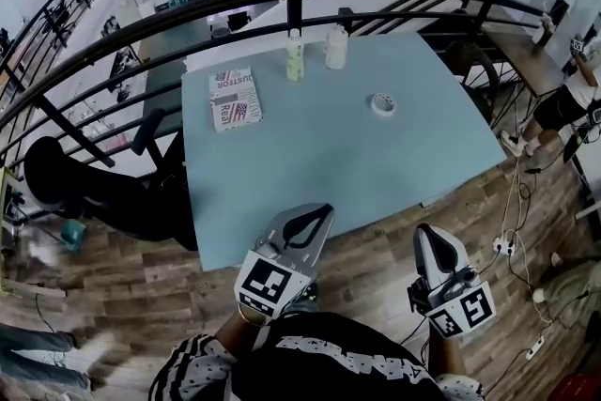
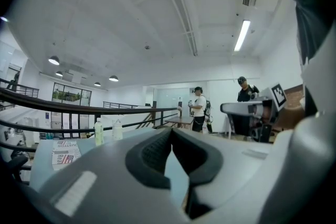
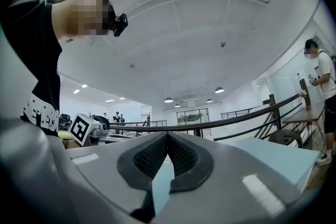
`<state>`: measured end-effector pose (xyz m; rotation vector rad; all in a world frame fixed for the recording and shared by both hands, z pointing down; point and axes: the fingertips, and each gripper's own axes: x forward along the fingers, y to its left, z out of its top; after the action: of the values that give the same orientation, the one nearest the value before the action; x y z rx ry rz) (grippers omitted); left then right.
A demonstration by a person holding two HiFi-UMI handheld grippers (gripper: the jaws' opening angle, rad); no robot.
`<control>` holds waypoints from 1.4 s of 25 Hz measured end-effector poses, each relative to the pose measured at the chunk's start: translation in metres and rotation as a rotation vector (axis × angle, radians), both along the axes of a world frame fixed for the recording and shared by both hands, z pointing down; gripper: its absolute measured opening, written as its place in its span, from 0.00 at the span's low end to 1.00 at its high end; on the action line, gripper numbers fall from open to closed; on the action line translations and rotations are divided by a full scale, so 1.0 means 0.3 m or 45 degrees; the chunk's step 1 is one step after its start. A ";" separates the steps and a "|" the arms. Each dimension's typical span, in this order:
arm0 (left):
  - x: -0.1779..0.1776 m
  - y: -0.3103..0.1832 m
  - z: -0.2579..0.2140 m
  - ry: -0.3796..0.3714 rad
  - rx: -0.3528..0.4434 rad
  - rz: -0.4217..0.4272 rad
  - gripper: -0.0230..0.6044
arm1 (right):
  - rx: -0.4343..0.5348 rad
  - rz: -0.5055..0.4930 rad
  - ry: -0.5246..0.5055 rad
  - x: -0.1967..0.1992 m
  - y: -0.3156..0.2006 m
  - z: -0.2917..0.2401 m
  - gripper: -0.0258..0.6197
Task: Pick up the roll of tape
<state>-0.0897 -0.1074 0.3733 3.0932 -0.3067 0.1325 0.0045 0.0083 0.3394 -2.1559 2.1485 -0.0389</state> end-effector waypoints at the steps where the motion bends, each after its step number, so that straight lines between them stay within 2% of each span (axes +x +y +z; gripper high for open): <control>1: 0.001 -0.016 0.007 -0.003 -0.002 -0.003 0.04 | -0.003 0.001 -0.002 0.001 -0.013 0.005 0.04; 10: -0.009 -0.118 0.021 0.025 -0.027 -0.024 0.04 | -0.021 -0.036 0.017 -0.022 -0.119 0.016 0.04; 20: -0.017 -0.152 0.032 0.016 -0.041 -0.043 0.04 | -0.034 -0.061 0.024 -0.020 -0.164 0.022 0.04; 29: 0.083 -0.225 0.041 -0.002 -0.014 -0.071 0.04 | -0.011 -0.070 0.024 0.108 -0.242 0.035 0.04; 35: 0.214 -0.278 0.025 -0.007 -0.002 -0.119 0.04 | 0.002 -0.110 0.029 0.260 -0.312 0.020 0.04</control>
<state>-0.0254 -0.1909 0.3808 3.0701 -0.4499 0.1385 0.0824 -0.0852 0.3452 -2.0720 2.2521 -0.0192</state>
